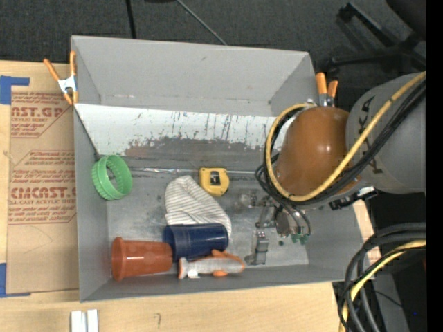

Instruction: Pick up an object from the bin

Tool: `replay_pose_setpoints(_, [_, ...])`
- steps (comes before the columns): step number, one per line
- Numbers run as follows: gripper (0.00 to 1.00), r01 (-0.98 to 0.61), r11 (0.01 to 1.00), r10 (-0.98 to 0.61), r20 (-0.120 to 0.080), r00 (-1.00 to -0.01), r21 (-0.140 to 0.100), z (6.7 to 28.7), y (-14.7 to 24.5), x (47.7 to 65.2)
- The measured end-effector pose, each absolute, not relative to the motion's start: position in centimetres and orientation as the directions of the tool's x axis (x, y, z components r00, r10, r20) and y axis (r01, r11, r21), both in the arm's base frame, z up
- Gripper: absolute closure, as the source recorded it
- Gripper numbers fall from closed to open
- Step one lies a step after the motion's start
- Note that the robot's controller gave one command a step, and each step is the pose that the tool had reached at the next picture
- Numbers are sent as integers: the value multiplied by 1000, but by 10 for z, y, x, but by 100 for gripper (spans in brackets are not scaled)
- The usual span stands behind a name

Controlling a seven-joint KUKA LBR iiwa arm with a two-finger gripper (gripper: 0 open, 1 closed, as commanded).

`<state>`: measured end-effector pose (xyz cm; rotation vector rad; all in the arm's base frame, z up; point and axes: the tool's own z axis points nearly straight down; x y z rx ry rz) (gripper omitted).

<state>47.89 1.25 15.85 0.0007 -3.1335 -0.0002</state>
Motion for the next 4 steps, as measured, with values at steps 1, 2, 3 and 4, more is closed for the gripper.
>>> replay_pose_setpoints(1, [0,0,1000,0,0,-1000,0,163,13,481])
replay_pose_setpoints(2, [0,-101,995,-101,-5,-995,0,103,63,481])
replay_pose_setpoints(3, [0,-120,993,-120,-1,-993,1,82,82,480])
replay_pose_setpoints(4, [0,-24,1000,-24,-2,-1000,2,100,83,487])
